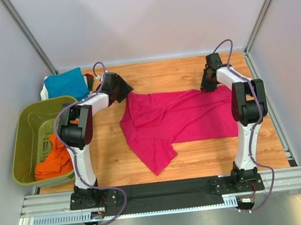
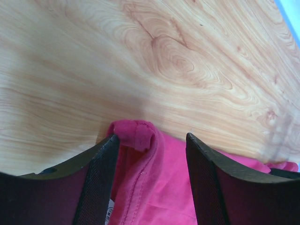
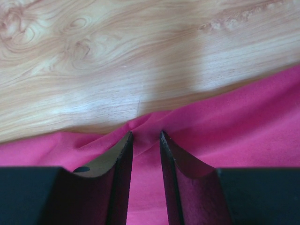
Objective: Fold and stack the t-shirts
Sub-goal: Fold the tshirt
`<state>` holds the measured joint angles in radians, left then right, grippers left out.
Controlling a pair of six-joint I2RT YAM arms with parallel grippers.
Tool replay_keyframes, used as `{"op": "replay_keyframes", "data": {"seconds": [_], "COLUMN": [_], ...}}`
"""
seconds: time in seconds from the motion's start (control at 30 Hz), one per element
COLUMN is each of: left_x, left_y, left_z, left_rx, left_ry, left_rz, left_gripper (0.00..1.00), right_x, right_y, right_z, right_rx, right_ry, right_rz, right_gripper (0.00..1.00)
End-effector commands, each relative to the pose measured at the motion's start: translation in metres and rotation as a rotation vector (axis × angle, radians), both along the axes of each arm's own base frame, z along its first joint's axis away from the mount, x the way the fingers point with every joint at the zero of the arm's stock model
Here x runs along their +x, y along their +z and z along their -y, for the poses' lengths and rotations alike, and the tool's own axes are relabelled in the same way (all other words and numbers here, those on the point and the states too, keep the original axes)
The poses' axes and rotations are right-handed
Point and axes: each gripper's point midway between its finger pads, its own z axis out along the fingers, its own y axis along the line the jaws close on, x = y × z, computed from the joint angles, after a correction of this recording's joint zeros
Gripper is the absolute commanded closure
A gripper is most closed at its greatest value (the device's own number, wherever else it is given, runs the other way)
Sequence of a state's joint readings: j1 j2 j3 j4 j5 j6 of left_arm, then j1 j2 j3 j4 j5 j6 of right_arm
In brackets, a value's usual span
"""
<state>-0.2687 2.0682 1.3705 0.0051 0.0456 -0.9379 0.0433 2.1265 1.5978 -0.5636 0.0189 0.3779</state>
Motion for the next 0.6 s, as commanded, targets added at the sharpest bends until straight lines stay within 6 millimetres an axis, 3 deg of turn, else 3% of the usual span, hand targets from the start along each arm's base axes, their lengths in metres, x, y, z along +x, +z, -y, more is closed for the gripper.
{"op": "replay_keyframes", "data": {"seconds": [0.0, 0.27, 0.4, 0.57], "left_x": [0.007, 0.009, 0.003, -0.011], "left_y": [0.036, 0.021, -0.001, -0.025], "left_z": [0.007, 0.017, 0.017, -0.007], "left_rx": [-0.055, -0.083, -0.080, 0.041], "left_ry": [-0.008, -0.048, -0.046, 0.035], "left_rz": [0.096, 0.071, 0.000, -0.122], "left_gripper": [0.34, 0.34, 0.35, 0.36], "right_x": [0.008, 0.008, 0.007, 0.005], "right_y": [0.006, 0.004, 0.000, -0.007], "right_z": [0.003, 0.003, 0.004, 0.008], "right_rx": [-0.014, -0.013, -0.019, -0.038], "right_ry": [-0.019, -0.019, -0.018, -0.035], "right_rz": [0.029, 0.022, 0.012, -0.010], "right_gripper": [0.69, 0.69, 0.69, 0.69]}}
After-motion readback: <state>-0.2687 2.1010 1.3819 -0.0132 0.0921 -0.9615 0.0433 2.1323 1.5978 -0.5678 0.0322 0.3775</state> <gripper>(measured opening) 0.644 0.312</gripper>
